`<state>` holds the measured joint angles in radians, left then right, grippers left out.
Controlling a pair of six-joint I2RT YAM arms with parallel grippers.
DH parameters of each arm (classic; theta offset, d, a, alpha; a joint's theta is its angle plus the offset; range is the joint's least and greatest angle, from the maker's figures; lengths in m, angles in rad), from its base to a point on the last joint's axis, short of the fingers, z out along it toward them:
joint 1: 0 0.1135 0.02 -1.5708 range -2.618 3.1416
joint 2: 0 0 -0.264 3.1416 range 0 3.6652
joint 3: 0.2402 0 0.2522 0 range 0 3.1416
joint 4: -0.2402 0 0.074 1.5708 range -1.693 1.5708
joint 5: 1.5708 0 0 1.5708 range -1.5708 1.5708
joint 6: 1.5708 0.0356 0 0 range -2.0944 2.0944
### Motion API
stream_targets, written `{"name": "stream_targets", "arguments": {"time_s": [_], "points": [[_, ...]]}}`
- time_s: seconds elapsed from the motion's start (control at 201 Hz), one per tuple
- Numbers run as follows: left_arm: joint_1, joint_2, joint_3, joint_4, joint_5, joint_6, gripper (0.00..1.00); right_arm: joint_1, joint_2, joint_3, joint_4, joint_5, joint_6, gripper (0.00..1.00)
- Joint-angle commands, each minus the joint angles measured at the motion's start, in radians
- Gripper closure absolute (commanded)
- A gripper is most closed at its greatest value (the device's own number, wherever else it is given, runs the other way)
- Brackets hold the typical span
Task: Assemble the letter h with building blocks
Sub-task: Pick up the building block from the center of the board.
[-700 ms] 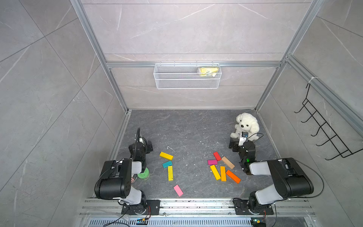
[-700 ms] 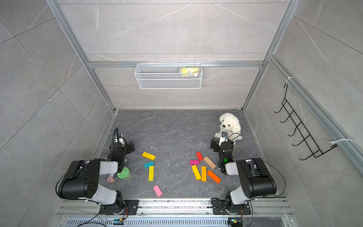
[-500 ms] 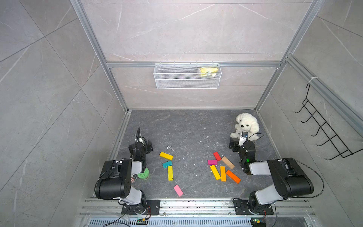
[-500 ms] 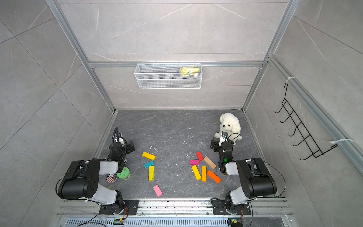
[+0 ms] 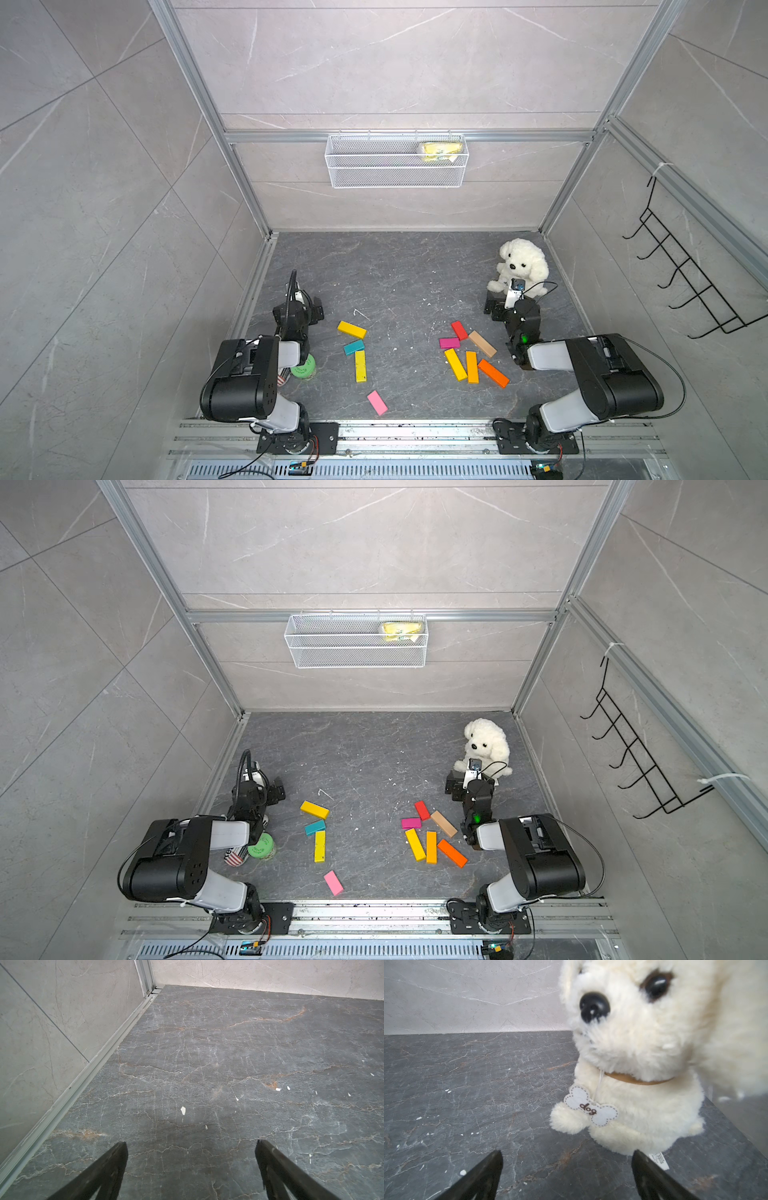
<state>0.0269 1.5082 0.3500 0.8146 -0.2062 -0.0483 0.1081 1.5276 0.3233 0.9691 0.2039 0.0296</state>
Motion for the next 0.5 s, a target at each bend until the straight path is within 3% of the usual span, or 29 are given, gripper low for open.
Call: {"name": "stream_targets", "arguments": {"time_s": [0.0,0.025,0.085,0.149,0.214,0.254,0.289,0.324,0.358,0.428,0.493], "points": [[0.0,-0.021,0.006,0.04,-0.01,0.005,0.0,0.006,-0.073,0.02,-0.084,0.029,0.005,0.0],[-0.003,-0.052,0.021,-0.02,-0.067,0.004,0.0,0.019,-0.133,0.036,-0.168,0.065,-0.004,0.0],[0.001,-0.174,0.188,-0.422,-0.155,-0.059,0.0,0.038,-0.293,0.147,-0.462,0.149,0.027,0.0],[0.005,-0.242,0.317,-0.594,-0.237,-0.088,0.04,0.052,-0.43,0.314,-0.799,0.19,0.134,0.0],[0.002,-0.287,0.428,-0.787,-0.193,-0.163,0.11,0.054,-0.521,0.446,-1.04,0.044,0.276,0.0],[-0.017,-0.295,0.505,-0.923,-0.181,-0.24,0.15,0.054,-0.546,0.43,-1.013,-0.057,0.316,0.0],[-0.042,-0.3,0.546,-1.015,-0.177,-0.314,0.17,0.052,-0.555,0.387,-0.97,-0.074,0.452,0.0],[-0.088,-0.311,0.558,-1.06,-0.16,-0.344,0.18,0.046,-0.562,0.373,-1.027,-0.068,0.633,0.0],[-0.166,-0.327,0.552,-1.083,-0.191,-0.358,0.18,0.041,-0.549,0.367,-1.052,-0.13,0.72,0.0],[-0.353,-0.35,0.525,-1.111,-0.277,-0.375,0.18,0.079,-0.44,0.449,-1.189,-0.255,0.746,0.0],[-0.502,-0.344,0.524,-1.175,-0.331,-0.439,0.18,0.24,-0.308,0.623,-1.477,-0.107,0.718,0.0]]}}
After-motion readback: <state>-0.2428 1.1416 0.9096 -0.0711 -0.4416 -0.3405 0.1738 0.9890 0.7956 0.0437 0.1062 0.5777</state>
